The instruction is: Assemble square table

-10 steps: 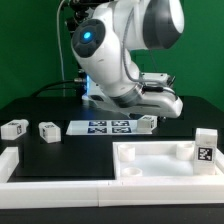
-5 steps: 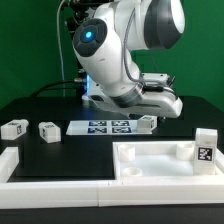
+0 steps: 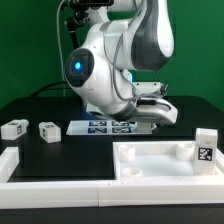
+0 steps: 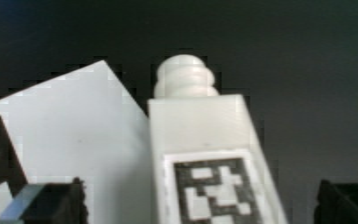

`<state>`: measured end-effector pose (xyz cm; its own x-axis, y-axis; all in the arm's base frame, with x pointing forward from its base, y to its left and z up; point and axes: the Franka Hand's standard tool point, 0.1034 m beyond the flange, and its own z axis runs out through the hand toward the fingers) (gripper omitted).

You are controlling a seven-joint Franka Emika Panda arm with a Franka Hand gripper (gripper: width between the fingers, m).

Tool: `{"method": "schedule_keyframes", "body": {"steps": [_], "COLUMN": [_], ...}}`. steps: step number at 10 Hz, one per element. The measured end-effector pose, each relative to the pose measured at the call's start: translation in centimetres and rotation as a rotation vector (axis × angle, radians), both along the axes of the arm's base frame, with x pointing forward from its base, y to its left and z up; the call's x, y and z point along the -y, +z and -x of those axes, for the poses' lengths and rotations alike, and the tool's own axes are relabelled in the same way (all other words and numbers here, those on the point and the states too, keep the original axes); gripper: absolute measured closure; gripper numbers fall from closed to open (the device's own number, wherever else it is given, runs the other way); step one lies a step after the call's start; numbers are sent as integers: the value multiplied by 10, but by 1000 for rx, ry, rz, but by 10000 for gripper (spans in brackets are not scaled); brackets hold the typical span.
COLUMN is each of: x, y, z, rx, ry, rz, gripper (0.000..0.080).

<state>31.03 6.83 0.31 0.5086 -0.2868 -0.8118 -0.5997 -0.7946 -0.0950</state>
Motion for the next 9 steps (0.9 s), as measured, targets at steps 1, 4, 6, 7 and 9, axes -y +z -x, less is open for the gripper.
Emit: {"method": "schedule_keyframes", "body": {"steps": [1,4,6,7,9], "x": [0,1,1,1,2], "y": [0,0,0,0,0], "z": [0,0,0,0,0], "rx": [0,1,1,1,1], "ry": [-1,-3,-3,-4,-5], "rz": [1,1,1,1,1], "gripper": [151,407,514,514,514]}}
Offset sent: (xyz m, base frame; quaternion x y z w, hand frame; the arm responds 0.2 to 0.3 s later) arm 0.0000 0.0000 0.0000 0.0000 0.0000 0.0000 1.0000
